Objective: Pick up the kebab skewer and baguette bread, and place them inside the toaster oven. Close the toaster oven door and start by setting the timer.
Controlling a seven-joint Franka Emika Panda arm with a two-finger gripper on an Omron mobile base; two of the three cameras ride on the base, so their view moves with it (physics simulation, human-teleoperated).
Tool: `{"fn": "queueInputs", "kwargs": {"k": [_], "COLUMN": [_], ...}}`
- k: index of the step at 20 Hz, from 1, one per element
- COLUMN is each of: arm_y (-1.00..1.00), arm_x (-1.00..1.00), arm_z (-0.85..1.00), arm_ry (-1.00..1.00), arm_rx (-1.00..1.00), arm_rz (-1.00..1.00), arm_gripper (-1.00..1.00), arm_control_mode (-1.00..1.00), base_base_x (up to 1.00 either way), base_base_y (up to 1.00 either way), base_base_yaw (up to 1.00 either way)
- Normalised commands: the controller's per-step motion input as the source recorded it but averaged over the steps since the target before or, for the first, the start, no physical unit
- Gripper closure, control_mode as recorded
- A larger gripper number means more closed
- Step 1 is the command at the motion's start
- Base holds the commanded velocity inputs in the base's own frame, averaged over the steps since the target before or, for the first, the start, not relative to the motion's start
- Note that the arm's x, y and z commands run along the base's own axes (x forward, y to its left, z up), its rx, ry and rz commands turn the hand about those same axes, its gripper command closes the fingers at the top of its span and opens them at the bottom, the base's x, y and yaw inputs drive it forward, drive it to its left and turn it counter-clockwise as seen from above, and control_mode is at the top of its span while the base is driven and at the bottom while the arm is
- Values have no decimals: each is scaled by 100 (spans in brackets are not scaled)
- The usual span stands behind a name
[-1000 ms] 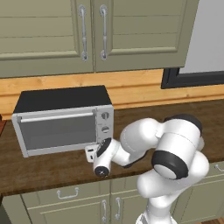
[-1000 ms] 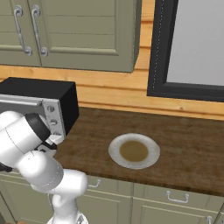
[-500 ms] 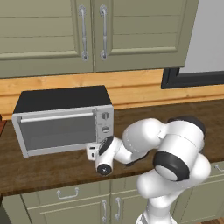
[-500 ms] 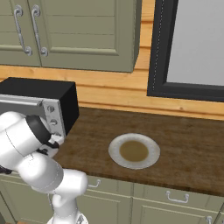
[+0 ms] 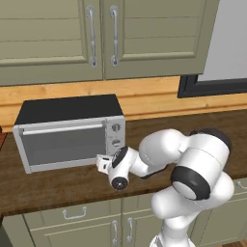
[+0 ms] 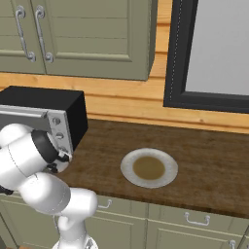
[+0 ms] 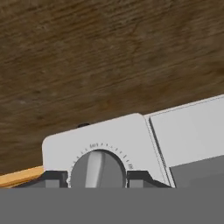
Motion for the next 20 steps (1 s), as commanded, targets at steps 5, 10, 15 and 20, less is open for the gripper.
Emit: {"fn": "queueInputs", "kwargs": {"k": [5, 10, 15, 20], "arm_y": [0, 0, 0, 0], "arm_x": [0, 0, 0, 0], "arm_z": [1, 0, 0, 4], "arm_ry": [0, 0, 0, 0], "arm_rx": [30, 29, 28, 27], "arm_rz": [-8, -10, -13, -19], "arm_gripper": [100, 100, 100, 100], "arm_control_mode": [-100, -100, -100, -100], "base_base_x": [0, 0, 0, 0], "base_base_y": [0, 0, 0, 0], "base_base_yaw": [0, 0, 0, 0]}}
